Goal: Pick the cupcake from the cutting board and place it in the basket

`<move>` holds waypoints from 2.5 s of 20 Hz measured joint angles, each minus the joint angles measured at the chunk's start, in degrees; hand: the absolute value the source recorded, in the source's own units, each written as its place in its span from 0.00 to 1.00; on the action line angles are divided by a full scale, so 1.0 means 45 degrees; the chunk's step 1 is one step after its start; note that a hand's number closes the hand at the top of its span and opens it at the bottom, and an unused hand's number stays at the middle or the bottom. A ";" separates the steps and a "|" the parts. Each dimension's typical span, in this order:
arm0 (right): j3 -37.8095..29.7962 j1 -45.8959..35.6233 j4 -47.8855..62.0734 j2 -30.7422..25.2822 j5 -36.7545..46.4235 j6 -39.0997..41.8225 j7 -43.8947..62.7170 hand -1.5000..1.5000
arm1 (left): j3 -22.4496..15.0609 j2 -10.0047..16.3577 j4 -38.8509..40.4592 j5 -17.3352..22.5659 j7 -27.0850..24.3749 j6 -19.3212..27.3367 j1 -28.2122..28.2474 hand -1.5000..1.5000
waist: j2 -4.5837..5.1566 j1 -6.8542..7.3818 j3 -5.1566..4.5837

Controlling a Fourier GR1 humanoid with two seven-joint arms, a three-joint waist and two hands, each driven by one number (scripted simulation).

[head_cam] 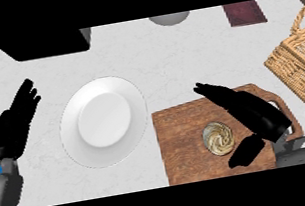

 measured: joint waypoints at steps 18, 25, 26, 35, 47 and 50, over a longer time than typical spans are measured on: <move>-0.0728 0.1301 -0.0112 -0.0021 0.0473 0.0955 -0.2387 0.00 | 0.1144 -0.0940 -0.0471 -0.1062 0.0421 -0.0805 0.0181 0.50 | -0.0010 -0.0039 -0.0002; -0.0613 0.1180 0.0729 0.0291 0.1700 0.0285 -0.2842 0.00 | 0.1497 -0.1205 0.0005 -0.1404 0.0284 -0.1165 -0.0117 0.50 | -0.0004 -0.0042 -0.0002; -0.0597 0.1019 0.0893 0.0402 0.1848 0.0237 -0.2788 0.00 | 0.1442 -0.1305 -0.0209 -0.1470 0.0446 -0.1117 -0.0098 0.50 | -0.0004 -0.0035 -0.0002; 0.0374 0.1060 0.1713 0.0620 0.3733 -0.0662 -0.3189 1.00 | 0.1894 -0.1330 -0.0133 -0.1594 0.0459 -0.1508 -0.0171 0.50 | -0.0019 -0.0033 -0.0025; -0.0891 0.0312 0.2840 0.2352 0.4716 -0.2079 0.0230 1.00 | 0.2023 -0.1625 -0.0107 -0.1902 0.0435 -0.1548 -0.0203 0.50 | -0.0015 -0.0079 -0.0099; -0.1817 0.0057 0.2923 0.2784 0.4627 -0.3205 0.2906 1.00 | 0.2054 -0.1577 -0.0145 -0.1850 0.0423 -0.1620 -0.0195 0.50 | 0.0007 -0.0001 -0.0091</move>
